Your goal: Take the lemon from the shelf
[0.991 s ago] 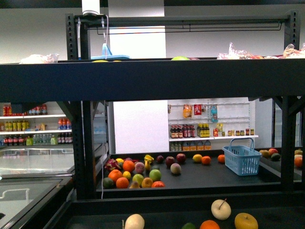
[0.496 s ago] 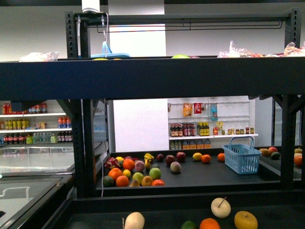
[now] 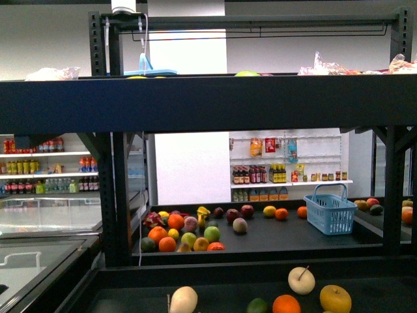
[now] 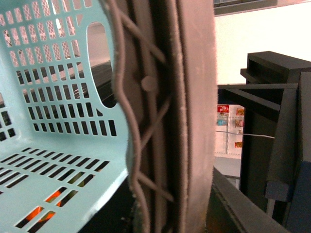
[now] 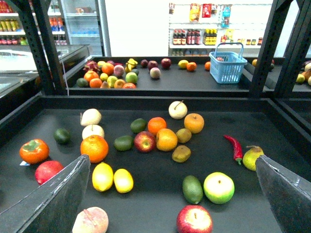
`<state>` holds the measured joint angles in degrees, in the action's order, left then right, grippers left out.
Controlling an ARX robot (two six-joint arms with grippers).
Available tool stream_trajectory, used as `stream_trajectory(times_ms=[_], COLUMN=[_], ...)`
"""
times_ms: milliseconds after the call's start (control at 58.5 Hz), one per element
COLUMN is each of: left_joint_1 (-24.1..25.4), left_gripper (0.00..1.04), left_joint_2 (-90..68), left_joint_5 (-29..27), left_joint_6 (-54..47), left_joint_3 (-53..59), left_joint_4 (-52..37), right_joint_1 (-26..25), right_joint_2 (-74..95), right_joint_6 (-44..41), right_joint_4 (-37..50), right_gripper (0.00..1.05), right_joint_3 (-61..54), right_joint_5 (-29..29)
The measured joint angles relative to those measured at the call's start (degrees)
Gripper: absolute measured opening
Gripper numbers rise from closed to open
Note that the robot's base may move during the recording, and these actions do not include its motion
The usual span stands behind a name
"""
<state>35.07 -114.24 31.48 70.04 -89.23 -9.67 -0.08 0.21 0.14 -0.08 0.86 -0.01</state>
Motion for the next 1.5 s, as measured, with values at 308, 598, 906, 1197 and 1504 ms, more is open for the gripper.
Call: stream_trajectory(times_ms=[308, 598, 906, 1197, 1504], left_joint_1=[-0.94, -9.68, -21.46, -32.72, -43.08], left_gripper=[0.15, 0.15, 0.15, 0.14, 0.14], left_joint_2=[4.44, 20.79, 26.27, 25.79, 22.45], left_joint_5=[2.62, 12.76, 13.88, 9.16, 6.25], left_joint_6=[-6.27, -22.29, -28.22, -27.69, -24.9], left_joint_3=[1.99, 11.87, 20.39, 22.25, 22.25], left_joint_4=[4.0, 12.37, 12.96, 9.07, 6.54], right_joint_1=[0.0, 0.0, 0.0, 0.0, 0.0], right_joint_2=[-0.02, 0.0, 0.0, 0.0, 0.0], right_joint_6=[0.0, 0.0, 0.0, 0.0, 0.0], right_joint_4=[0.0, 0.0, 0.0, 0.0, 0.0], right_gripper=[1.02, 1.02, 1.02, 1.02, 1.02], right_joint_3=[0.0, -0.02, 0.0, -0.02, -0.02], right_joint_5=[0.0, 0.0, 0.0, 0.0, 0.0])
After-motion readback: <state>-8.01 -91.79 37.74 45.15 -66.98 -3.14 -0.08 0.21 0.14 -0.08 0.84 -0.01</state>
